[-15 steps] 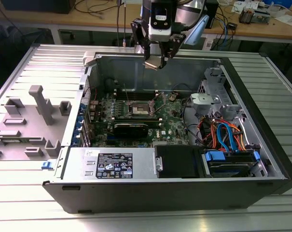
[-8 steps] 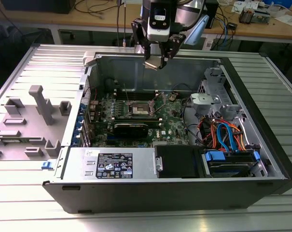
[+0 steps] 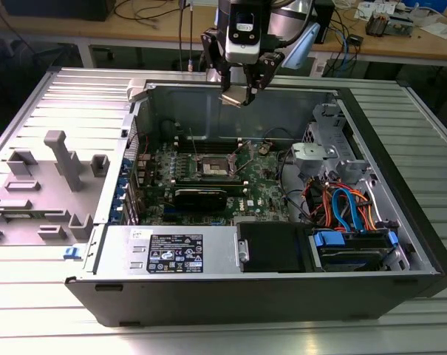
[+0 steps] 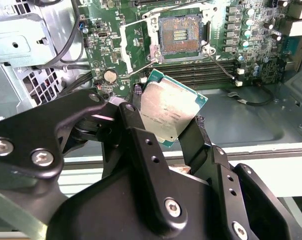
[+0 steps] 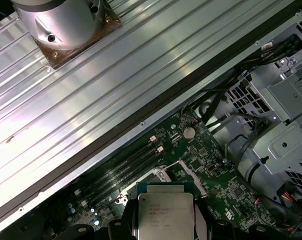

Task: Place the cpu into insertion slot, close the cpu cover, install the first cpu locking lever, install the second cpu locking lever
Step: 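Place the cpu into insertion slot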

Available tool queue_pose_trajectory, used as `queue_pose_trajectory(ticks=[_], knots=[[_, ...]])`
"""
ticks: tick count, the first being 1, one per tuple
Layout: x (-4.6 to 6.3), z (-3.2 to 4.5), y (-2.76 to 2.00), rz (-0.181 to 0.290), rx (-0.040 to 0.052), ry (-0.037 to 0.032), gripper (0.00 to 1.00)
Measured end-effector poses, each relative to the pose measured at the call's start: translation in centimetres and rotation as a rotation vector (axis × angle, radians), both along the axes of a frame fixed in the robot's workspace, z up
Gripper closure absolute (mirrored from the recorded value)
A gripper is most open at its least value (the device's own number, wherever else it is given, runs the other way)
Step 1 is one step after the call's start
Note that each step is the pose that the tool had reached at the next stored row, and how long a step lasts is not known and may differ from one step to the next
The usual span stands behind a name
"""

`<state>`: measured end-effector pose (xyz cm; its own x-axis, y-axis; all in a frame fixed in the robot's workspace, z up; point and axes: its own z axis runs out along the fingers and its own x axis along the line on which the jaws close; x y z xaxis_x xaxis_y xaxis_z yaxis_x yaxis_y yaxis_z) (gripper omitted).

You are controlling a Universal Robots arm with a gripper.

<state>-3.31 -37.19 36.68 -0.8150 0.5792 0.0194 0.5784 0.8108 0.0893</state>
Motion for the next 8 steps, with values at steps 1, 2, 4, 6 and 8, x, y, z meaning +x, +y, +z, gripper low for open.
queue_pose_trajectory(ticks=[1, 2, 4, 6, 8], knots=[[0.0, 0.0, -0.01, -0.003, -0.0001, 0.0001, 0.45], [0.0, -0.04, -0.02, -0.013, -0.0001, 0.0, 0.45], [0.0, -0.09, -0.02, -0.035, -0.0002, 0.0, 0.45], [0.0, -0.15, -0.03, -0.062, -0.0008, 0.0, 0.45], [0.0, -0.2, -0.03, -0.085, -0.0013, 0.0, 0.45]])
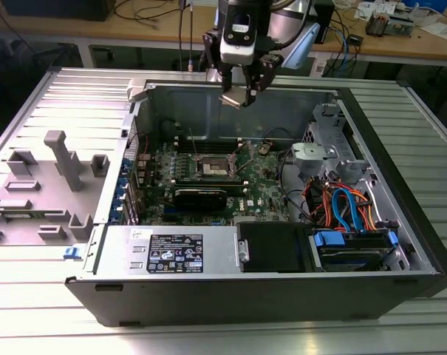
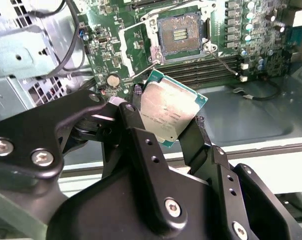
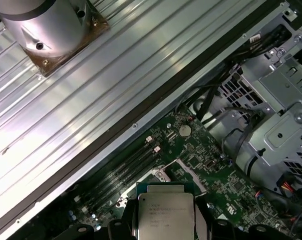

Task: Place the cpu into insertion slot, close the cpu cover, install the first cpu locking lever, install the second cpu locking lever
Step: 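Place the cpu into insertion slot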

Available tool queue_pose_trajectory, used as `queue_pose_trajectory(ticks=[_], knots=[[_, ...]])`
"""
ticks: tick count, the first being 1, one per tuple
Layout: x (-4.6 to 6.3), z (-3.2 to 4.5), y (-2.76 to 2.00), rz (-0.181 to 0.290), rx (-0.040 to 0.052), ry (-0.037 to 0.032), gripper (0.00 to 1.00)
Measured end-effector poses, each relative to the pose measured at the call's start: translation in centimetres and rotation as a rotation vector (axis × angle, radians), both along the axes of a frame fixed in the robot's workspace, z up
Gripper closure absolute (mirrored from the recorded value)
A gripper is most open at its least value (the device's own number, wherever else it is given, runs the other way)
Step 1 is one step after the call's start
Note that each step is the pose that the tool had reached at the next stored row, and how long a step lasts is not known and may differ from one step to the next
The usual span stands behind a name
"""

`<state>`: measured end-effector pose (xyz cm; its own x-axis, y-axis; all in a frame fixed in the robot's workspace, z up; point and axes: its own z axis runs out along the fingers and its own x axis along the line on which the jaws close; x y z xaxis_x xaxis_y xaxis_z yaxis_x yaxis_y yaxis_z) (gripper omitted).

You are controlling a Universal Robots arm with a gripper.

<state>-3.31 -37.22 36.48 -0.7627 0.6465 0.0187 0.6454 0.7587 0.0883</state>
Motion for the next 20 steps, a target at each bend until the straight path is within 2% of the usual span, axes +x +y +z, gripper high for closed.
queue_pose_trajectory(ticks=[4, 20], knots=[[0.0, -0.07, 0.0, -0.018, -0.0004, 0.0006, 0.45], [0.0, -0.13, -0.01, -0.023, -0.0002, 0.0005, 0.45]])
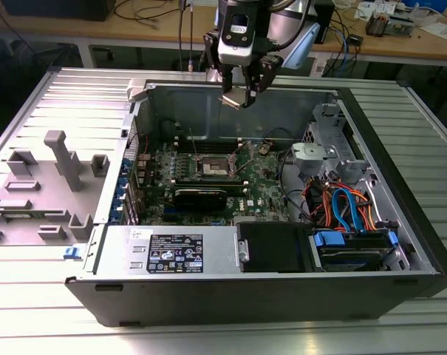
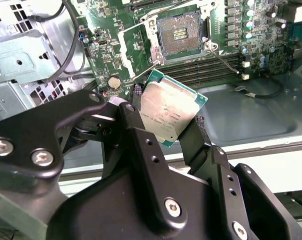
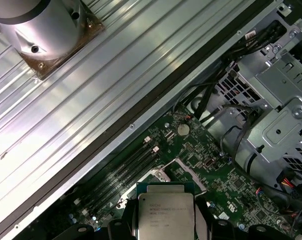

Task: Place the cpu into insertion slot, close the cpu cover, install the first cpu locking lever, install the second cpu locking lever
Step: 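Place the cpu into insertion slot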

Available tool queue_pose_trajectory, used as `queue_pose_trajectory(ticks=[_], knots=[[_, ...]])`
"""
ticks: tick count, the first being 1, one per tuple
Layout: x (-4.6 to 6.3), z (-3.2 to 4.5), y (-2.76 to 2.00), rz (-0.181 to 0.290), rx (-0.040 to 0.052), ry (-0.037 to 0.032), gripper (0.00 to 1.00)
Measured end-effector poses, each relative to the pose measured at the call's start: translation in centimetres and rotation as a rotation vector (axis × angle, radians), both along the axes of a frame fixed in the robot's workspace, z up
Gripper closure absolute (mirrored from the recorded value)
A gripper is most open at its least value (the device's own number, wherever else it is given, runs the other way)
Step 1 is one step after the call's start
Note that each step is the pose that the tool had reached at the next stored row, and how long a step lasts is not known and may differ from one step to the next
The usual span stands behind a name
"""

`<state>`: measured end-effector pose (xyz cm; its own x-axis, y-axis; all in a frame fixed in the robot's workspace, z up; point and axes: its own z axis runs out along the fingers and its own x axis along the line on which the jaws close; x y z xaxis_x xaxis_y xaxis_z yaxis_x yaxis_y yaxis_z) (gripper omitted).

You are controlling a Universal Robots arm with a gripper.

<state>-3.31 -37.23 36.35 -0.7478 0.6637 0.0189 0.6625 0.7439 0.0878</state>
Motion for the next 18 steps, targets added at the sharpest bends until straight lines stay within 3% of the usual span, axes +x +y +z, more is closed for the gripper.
queue_pose_trajectory(ticks=[11, 18], knots=[[0.0, -0.3, -0.06, -0.075, -0.0001, 0.0001, 0.45], [0.0, -0.32, -0.06, -0.081, 0.0, 0.0001, 0.45]])
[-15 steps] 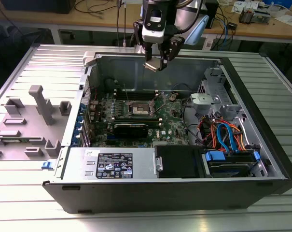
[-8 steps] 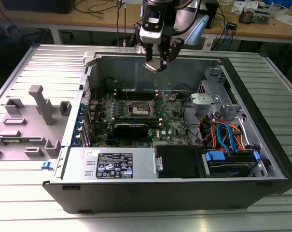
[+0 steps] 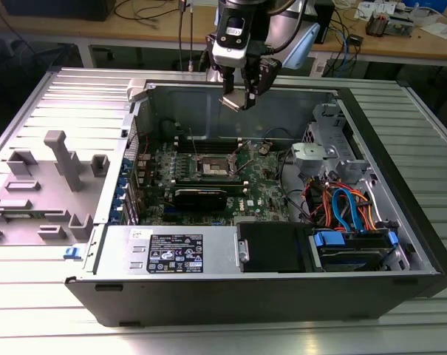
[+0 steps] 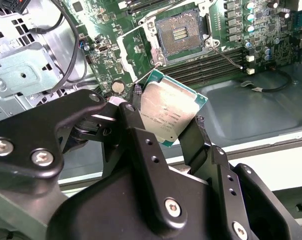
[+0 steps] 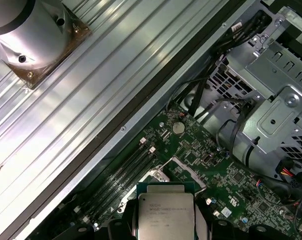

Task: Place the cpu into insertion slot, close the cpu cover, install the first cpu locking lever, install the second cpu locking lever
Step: 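Place the cpu into insertion slot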

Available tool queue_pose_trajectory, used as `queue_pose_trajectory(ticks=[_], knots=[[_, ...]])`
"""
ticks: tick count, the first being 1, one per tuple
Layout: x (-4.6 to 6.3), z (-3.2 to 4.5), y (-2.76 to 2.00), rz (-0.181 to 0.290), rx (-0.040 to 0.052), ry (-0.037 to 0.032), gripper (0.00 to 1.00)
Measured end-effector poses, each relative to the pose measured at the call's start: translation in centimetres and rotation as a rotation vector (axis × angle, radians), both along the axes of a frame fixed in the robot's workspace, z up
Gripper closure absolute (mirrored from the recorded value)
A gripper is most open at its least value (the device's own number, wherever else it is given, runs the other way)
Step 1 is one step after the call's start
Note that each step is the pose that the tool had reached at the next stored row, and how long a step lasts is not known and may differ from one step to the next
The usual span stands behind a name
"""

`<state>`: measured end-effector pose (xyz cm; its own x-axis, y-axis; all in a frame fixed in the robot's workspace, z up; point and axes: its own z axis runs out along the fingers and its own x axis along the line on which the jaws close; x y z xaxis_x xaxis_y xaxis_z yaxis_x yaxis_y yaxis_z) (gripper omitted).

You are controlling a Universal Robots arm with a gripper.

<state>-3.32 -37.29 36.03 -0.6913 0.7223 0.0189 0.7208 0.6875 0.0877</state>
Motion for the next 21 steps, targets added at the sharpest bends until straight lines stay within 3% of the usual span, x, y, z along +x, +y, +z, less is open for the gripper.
queue_pose_trajectory(ticks=[21], knots=[[0.0, -0.06, 0.0, -0.024, 0.0, 0.0, 0.45]])
